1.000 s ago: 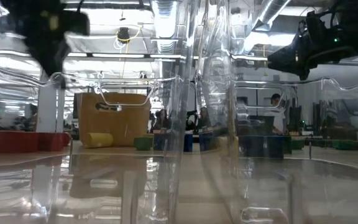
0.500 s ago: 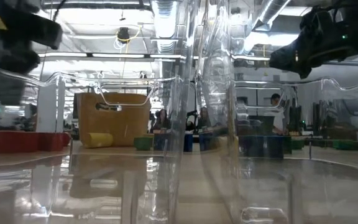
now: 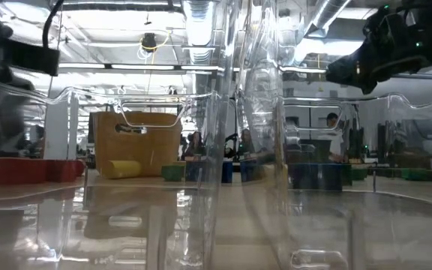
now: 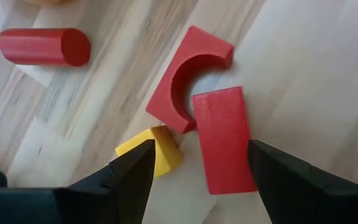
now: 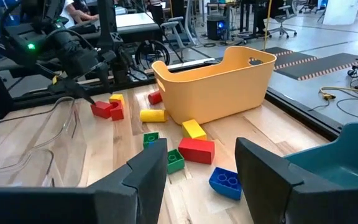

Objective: Sort blocks
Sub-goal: Put the red block into the yellow bin

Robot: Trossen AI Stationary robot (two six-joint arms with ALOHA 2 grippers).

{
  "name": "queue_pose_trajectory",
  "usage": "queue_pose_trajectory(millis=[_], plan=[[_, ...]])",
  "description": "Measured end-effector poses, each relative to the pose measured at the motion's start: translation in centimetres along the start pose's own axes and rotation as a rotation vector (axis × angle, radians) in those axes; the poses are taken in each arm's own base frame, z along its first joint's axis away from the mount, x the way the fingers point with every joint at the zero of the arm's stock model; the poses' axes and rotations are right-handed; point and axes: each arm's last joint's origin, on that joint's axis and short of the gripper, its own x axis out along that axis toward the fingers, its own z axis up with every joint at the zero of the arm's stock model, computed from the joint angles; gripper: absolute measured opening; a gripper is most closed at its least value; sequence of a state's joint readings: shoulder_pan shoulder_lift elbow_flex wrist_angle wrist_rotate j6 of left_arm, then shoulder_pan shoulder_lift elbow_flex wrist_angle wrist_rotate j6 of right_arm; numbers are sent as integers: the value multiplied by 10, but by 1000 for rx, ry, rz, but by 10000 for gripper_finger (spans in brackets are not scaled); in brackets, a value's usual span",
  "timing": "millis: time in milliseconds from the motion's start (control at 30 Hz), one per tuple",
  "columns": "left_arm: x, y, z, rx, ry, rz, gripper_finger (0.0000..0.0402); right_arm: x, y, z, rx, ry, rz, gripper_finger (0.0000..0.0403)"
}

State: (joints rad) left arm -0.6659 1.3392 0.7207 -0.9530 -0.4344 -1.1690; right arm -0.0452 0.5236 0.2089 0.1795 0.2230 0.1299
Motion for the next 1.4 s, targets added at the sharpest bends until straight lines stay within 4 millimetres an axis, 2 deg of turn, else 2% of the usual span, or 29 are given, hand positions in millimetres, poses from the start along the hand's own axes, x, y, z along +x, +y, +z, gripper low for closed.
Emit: queue_pose_trajectory(millis=[200, 533, 900, 1133, 1267, 1400], plan=[[16, 0, -8, -39, -29, -38, 251, 0, 0, 0, -3, 3, 8, 209], [19, 0, -8, -14, -16, -59, 252, 0, 0, -1, -8, 7, 9, 208], [26, 3, 8, -77, -27, -73, 255, 0, 0, 1, 2, -7, 12, 208], [44, 6, 18, -32, 7, -123, 259, 0, 0, 1, 3, -7, 13, 208], [47, 6, 18, -39, 14, -159, 235, 0, 0, 1, 2, -4, 13, 208], [47, 7, 18, -39, 9, -157, 172, 0, 0, 1, 4, -3, 13, 208]])
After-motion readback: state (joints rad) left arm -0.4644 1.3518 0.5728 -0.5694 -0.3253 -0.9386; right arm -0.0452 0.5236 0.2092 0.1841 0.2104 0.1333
